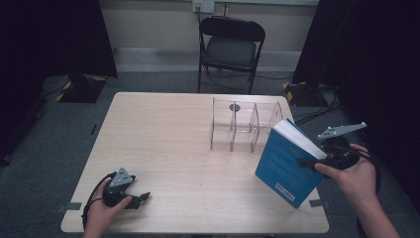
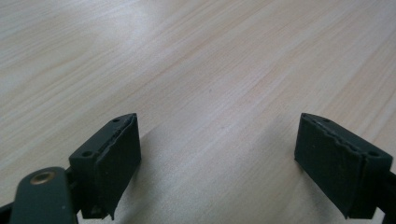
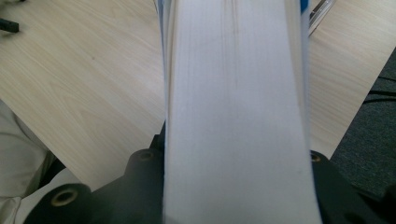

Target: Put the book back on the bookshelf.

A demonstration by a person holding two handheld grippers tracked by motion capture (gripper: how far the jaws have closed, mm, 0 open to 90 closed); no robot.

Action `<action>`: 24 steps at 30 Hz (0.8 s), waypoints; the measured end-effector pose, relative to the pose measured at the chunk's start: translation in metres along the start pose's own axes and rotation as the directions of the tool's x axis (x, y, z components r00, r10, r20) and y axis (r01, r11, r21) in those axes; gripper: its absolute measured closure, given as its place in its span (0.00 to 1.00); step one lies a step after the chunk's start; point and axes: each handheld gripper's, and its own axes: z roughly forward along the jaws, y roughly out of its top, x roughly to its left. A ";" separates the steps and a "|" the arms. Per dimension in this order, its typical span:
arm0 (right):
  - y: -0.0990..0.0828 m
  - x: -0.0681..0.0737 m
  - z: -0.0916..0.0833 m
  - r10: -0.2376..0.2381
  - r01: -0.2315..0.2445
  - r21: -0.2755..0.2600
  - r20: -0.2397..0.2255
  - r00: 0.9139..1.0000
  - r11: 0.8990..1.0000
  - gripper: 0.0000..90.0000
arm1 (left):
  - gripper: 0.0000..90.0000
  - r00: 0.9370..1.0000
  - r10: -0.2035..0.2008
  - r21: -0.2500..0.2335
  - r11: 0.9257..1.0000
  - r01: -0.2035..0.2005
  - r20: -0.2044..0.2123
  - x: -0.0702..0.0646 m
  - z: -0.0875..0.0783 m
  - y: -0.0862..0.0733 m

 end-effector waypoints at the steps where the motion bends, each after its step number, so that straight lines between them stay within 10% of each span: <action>1: -0.002 0.000 0.000 0.000 0.000 -0.004 0.000 1.000 1.000 0.68 | 0.16 1.000 0.000 0.000 1.000 0.000 0.000 0.000 0.000 0.000; 24: -0.018 -0.001 0.000 0.005 -0.005 -0.093 0.005 1.000 0.996 0.53 | 0.16 1.000 -0.002 0.001 1.000 0.002 -0.001 -0.001 0.000 0.000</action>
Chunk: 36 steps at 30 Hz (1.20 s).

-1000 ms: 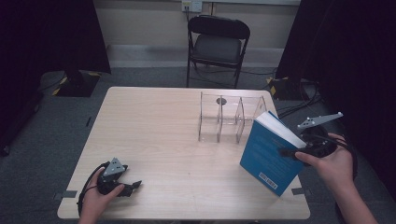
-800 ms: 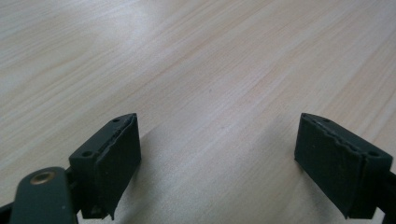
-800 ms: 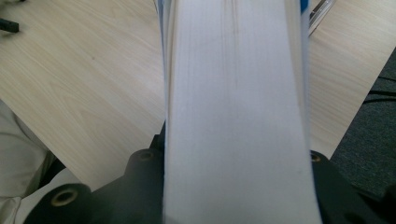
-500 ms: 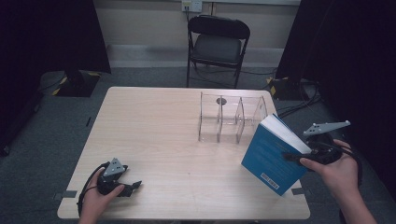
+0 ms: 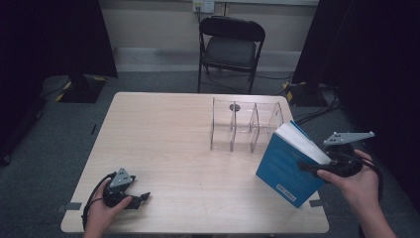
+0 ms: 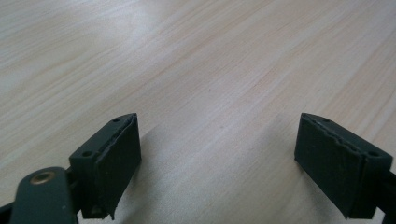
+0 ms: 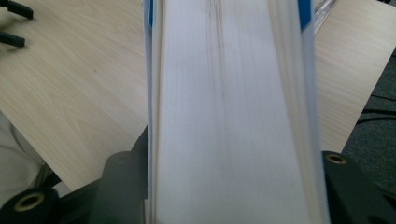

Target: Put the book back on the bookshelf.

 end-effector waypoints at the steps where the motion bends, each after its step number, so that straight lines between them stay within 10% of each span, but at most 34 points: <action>1: 0.000 -0.001 0.001 -0.004 0.004 -0.013 -0.006 1.000 1.000 0.52 | 0.16 1.000 -0.001 -0.001 1.000 0.001 0.000 0.000 0.000 0.000; 36: 0.008 0.002 0.010 -0.061 0.061 0.008 0.013 0.998 0.998 0.61 | 0.16 1.000 0.000 0.001 1.000 0.000 0.002 0.000 0.000 0.000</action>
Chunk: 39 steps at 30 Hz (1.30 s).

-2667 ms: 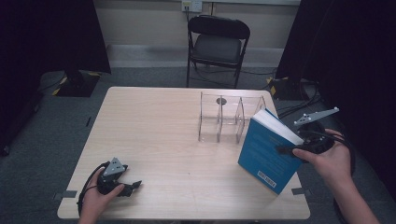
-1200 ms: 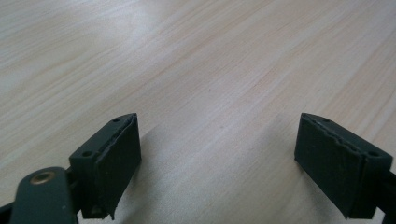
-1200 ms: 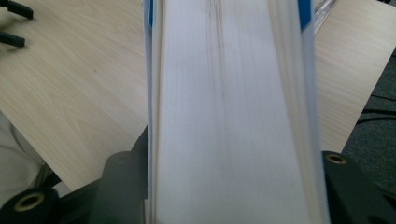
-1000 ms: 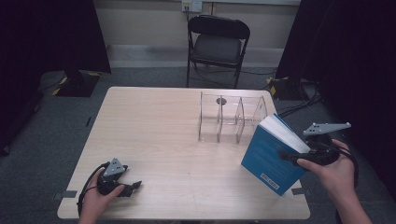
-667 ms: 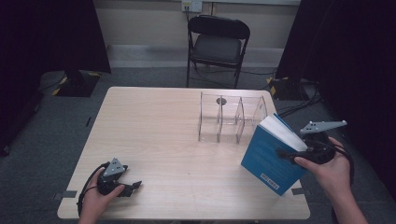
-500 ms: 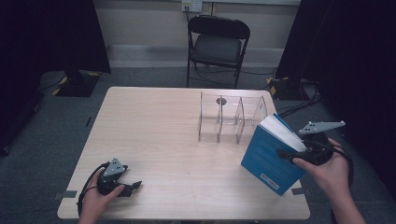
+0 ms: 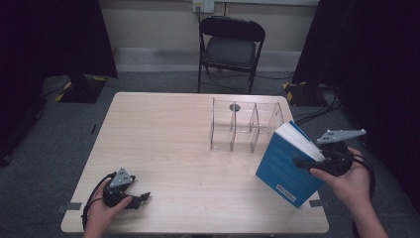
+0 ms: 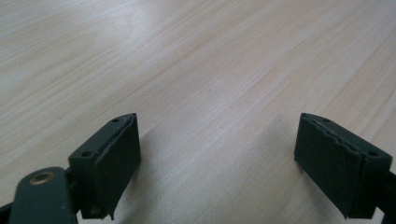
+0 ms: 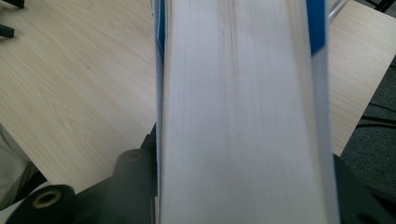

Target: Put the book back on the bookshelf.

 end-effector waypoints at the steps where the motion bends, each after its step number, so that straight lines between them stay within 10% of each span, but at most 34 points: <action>1: 0.000 0.000 0.000 0.002 -0.002 -0.005 0.000 1.000 1.000 0.64 | 0.16 1.000 -0.001 0.000 1.000 0.001 0.000 0.000 0.000 0.000; 39: 0.030 0.004 -0.009 0.159 -0.158 -0.029 0.078 0.984 0.987 0.68 | 0.16 1.000 0.000 0.000 1.000 0.000 0.000 0.000 0.000 0.000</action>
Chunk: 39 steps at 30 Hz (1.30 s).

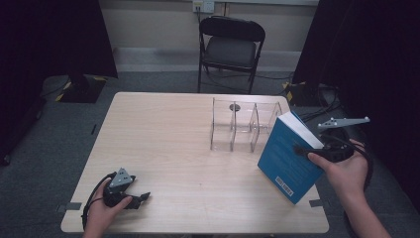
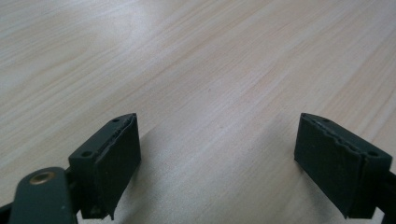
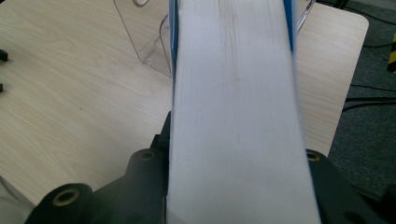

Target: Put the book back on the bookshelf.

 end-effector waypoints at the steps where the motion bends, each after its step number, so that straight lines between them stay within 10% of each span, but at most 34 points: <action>1: 0.002 0.000 0.000 -0.002 0.002 0.001 0.004 1.000 1.000 0.68 | 0.16 1.000 -0.001 0.000 1.000 0.001 0.000 0.000 0.000 0.000; 39: 0.032 -0.005 0.024 0.081 -0.085 0.032 0.097 0.992 0.996 0.68 | 0.15 1.000 -0.007 -0.009 1.000 0.007 0.002 0.000 0.001 0.000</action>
